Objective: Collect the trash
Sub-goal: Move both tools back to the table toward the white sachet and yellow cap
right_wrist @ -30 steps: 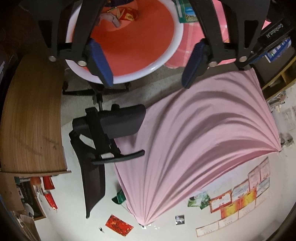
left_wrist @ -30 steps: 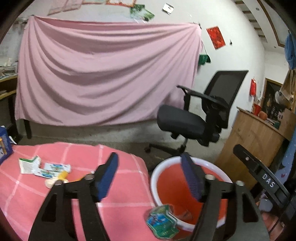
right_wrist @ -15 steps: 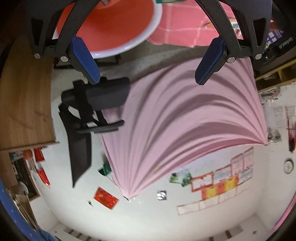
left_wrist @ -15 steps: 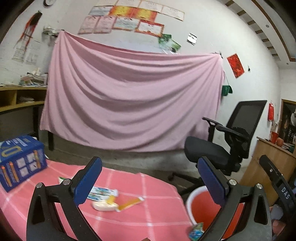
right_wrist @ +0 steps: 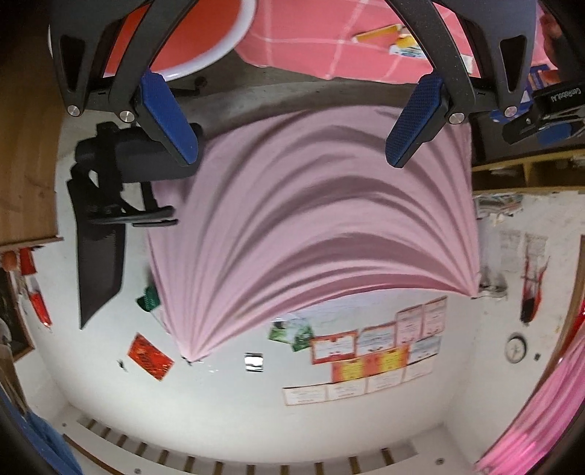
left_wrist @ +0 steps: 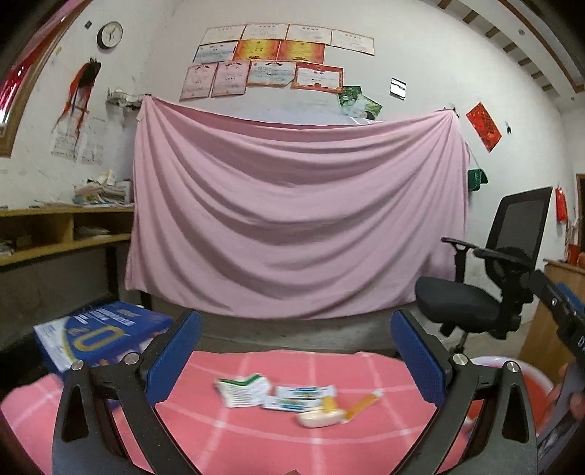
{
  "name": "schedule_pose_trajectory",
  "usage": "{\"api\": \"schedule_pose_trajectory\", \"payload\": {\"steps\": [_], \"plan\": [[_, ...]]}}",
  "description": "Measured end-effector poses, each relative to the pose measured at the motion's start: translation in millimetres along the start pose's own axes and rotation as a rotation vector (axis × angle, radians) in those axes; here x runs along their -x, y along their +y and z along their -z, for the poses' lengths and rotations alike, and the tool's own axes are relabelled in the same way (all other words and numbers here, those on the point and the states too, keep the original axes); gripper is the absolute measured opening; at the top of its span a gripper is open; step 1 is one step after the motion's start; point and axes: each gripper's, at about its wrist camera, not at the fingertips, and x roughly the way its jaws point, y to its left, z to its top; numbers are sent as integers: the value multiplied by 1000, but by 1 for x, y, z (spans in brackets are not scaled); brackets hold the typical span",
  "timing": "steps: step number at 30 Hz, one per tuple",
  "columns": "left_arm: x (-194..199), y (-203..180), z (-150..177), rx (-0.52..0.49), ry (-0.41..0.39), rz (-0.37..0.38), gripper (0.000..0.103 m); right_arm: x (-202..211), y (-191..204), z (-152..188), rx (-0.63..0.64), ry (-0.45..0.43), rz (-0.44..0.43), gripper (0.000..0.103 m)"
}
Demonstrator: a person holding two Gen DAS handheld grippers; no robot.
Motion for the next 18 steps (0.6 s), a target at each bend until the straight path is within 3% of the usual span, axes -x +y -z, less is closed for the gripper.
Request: {"api": "schedule_pose_trajectory", "payload": {"steps": [6, 10, 18], "plan": [[-9, 23, 16, -4, 39, -24, 101, -20, 25, 11, 33, 65, -46, 103], [-24, 37, 25, 7, 120, -34, 101, -41, 41, 24, 65, 177, -128, 103], [-67, 53, 47, 42, 313, -54, 100, -83, 60, 54, 86, 415, -208, 103]]}}
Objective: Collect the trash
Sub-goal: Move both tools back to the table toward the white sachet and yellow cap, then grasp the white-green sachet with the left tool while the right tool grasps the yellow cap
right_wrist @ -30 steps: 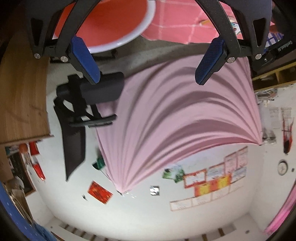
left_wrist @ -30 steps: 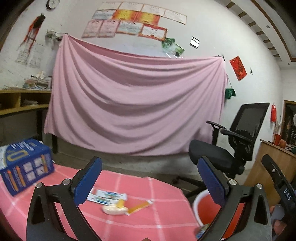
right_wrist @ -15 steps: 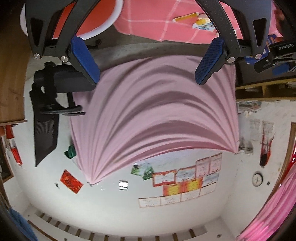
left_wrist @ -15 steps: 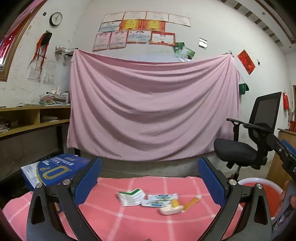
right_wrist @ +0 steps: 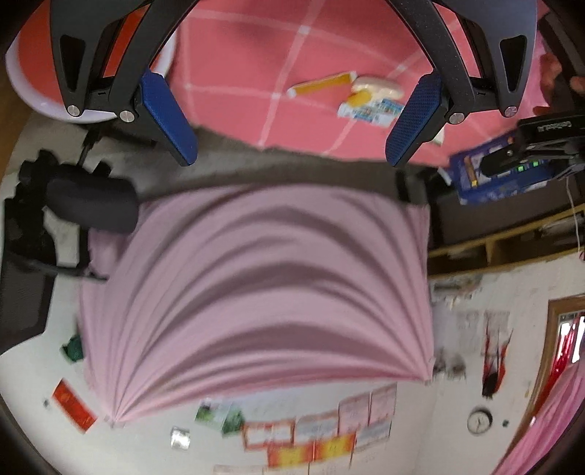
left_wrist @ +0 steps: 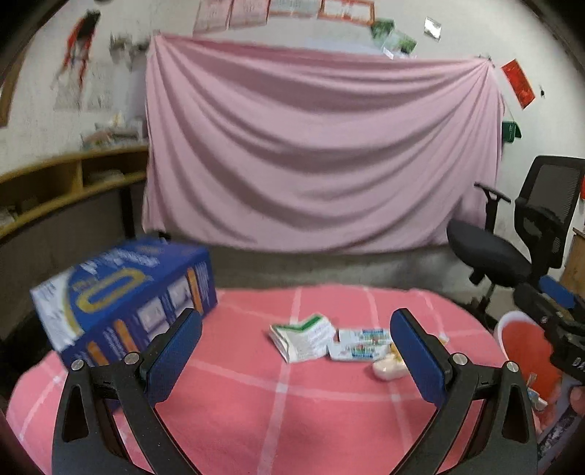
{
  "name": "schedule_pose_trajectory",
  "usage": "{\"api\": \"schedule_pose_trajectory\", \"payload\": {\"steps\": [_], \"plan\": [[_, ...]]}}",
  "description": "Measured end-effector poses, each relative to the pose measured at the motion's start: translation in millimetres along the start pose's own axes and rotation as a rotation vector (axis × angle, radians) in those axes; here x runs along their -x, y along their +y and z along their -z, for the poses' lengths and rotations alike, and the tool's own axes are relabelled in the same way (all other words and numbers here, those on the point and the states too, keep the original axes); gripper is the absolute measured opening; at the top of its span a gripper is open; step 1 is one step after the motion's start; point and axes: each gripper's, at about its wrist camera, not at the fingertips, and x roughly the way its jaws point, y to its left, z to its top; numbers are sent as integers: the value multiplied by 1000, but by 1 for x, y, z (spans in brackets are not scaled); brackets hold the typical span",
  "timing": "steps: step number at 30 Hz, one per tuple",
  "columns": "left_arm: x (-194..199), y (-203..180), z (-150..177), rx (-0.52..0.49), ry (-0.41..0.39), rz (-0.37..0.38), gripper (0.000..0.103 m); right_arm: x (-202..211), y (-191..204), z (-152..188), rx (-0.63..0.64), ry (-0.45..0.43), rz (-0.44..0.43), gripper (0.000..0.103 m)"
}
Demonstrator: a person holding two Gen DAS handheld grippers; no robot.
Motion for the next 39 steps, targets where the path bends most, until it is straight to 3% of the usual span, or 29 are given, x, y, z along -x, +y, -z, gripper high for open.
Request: {"api": "schedule_pose_trajectory", "payload": {"steps": [4, 7, 9, 12, 17, 22, 25, 28, 30, 32, 35, 36, 39], "plan": [[-19, 2, 1, 18, 66, -1, 100, -22, 0, 5, -53, 92, -38, 103], [-32, 2, 1, 18, 104, -8, 98, -37, 5, 5, -43, 142, -66, 96], [-41, 5, -2, 30, 132, -25, 97, -50, 12, 5, -17, 197, -70, 84], [-57, 11, -2, 73, 185, -21, 96, -72, 21, 10, -2, 304, -100, 75], [-82, 18, -3, 112, 284, -11, 71, -90, 25, 16, -2, 388, -149, 74], [-102, 27, 2, 172, 369, 33, 68, -104, 22, 22, -32, 467, -186, 74], [-103, 31, 0, 189, 366, 36, 60, -110, 23, 25, -51, 499, -204, 74], [-107, 27, -5, 175, 380, 56, 39, -114, 26, 27, -59, 524, -222, 73], [-109, 25, -6, 166, 388, 68, 25, -116, 28, 29, -56, 541, -225, 60], [-109, 23, -6, 161, 394, 73, 18, -118, 27, 31, -68, 558, -230, 51], [-107, 23, -6, 159, 392, 72, 16, -120, 23, 33, -89, 575, -230, 46], [-107, 23, -6, 158, 393, 72, 14, -121, 23, 34, -91, 581, -228, 36], [-105, 21, -7, 153, 381, 70, 9, -122, 25, 34, -93, 585, -249, 23]]}}
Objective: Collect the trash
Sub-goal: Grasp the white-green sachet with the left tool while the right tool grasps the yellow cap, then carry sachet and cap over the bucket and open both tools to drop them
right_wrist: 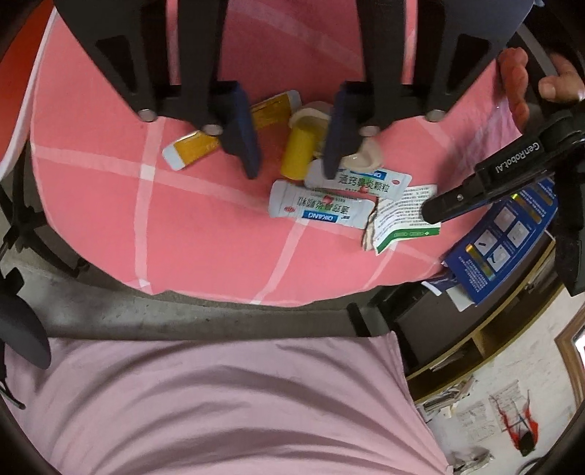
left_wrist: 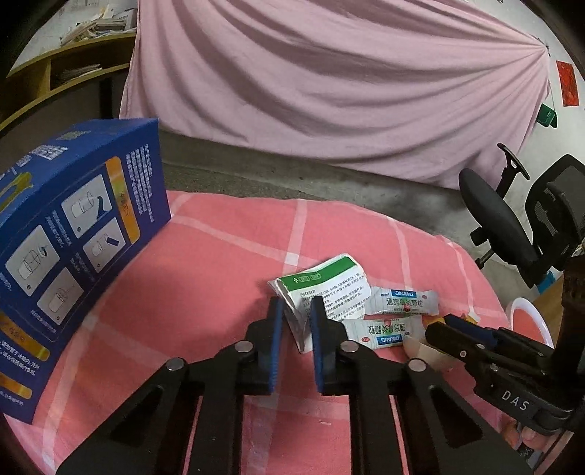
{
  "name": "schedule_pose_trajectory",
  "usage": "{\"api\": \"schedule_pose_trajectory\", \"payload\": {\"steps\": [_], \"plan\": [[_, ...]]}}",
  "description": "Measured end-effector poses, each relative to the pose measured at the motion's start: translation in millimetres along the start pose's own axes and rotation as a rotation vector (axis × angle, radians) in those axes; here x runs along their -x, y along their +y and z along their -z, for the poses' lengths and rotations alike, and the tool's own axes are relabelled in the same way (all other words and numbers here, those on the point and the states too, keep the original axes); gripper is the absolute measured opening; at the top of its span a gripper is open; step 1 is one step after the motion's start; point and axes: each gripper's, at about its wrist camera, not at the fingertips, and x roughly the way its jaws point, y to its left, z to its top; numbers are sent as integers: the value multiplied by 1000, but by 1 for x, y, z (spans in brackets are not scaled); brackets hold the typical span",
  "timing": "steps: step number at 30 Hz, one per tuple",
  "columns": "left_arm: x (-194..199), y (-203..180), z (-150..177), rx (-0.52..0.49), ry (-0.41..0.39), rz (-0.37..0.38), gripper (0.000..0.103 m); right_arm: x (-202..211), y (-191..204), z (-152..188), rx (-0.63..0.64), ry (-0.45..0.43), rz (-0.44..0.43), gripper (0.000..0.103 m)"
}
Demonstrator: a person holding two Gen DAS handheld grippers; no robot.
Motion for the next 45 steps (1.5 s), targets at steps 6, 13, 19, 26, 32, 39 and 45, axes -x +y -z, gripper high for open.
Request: {"api": "schedule_pose_trajectory", "payload": {"steps": [6, 13, 19, 26, 32, 39, 45], "plan": [[10, -12, 4, -51, -52, 4, 4, 6, 1, 3, -1, -17, -16, 14], [32, -29, 18, -133, -155, -23, 3, 23, -3, 8, -9, -74, -32, 14], [54, -43, 37, -194, -272, -35, 2, 47, 0, 15, 18, -178, -19, 14], [81, -56, 55, -191, -406, -6, 2, 88, 11, 31, 63, -374, 47, 14], [118, -76, 62, -199, -577, 34, 2, 138, 14, 46, 117, -592, 142, 14], [144, -109, 62, -239, -672, 105, 2, 191, 7, 64, 134, -820, 236, 14], [162, -152, 64, -301, -709, 171, 2, 219, -11, 77, 121, -914, 318, 14]]}}
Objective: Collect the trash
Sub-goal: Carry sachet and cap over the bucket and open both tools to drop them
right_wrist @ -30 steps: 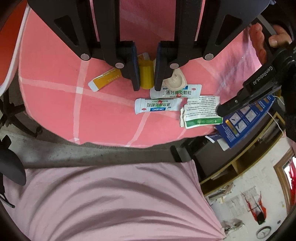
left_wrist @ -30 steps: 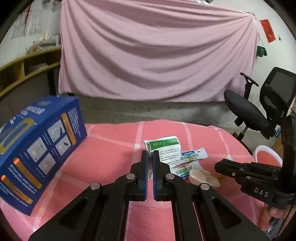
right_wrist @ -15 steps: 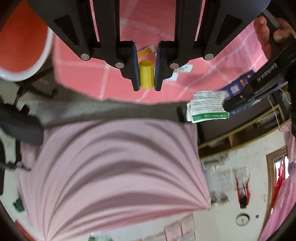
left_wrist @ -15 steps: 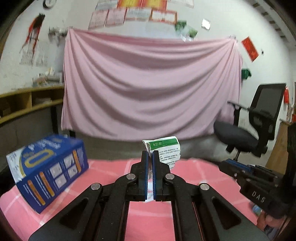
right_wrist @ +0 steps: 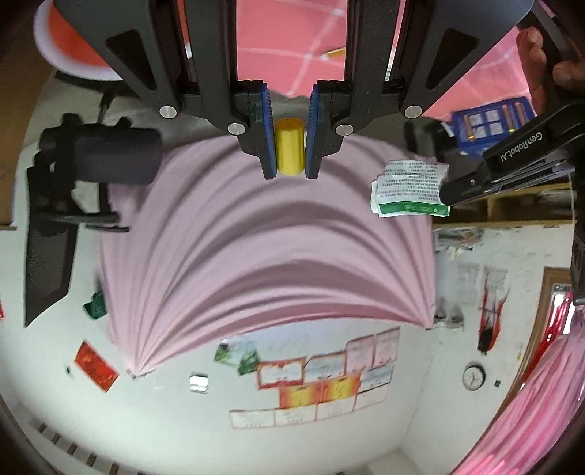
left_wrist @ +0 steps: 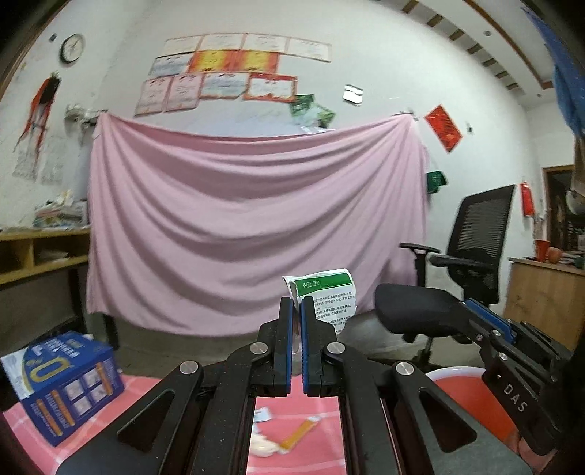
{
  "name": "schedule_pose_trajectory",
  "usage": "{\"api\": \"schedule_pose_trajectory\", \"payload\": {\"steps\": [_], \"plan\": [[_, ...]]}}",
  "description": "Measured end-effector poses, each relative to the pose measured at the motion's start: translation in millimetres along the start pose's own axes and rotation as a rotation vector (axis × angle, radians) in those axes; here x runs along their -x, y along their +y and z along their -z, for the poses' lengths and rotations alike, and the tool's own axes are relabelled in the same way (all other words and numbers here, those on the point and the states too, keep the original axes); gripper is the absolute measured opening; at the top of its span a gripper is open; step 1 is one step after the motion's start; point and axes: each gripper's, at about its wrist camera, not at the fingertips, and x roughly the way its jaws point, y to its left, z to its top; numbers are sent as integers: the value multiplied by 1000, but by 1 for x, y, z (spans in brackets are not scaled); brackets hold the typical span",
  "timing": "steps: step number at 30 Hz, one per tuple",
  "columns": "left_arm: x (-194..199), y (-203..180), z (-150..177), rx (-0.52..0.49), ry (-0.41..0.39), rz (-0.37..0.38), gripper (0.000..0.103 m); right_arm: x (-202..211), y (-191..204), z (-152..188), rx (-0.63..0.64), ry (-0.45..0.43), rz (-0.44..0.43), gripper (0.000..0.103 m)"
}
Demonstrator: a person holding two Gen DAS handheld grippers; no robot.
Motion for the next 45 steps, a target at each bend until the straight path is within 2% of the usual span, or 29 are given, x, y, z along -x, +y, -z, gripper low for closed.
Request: {"api": "schedule_pose_trajectory", "payload": {"steps": [10, 19, 29, 35, 38, 42, 45], "plan": [[-11, -83, -8, -79, -53, 151, 2, 32, -58, 2, -35, -41, 163, 14], [-33, -136, 11, -95, 27, 230, 2, 40, -98, 16, -72, 46, 251, 14], [-55, -152, 30, -99, 109, 273, 2, 34, -116, 26, -132, 126, 287, 14], [-70, -155, 38, -71, 199, 312, 4, 31, -121, 32, -152, 160, 297, 14], [-79, -155, 40, -38, 256, 355, 4, 28, -122, 34, -152, 177, 306, 14], [-90, -156, 37, -11, 324, 369, 5, 23, -125, 37, -156, 202, 321, 14], [-92, -153, 34, 10, 342, 361, 5, 21, -127, 39, -162, 218, 327, 15]]}}
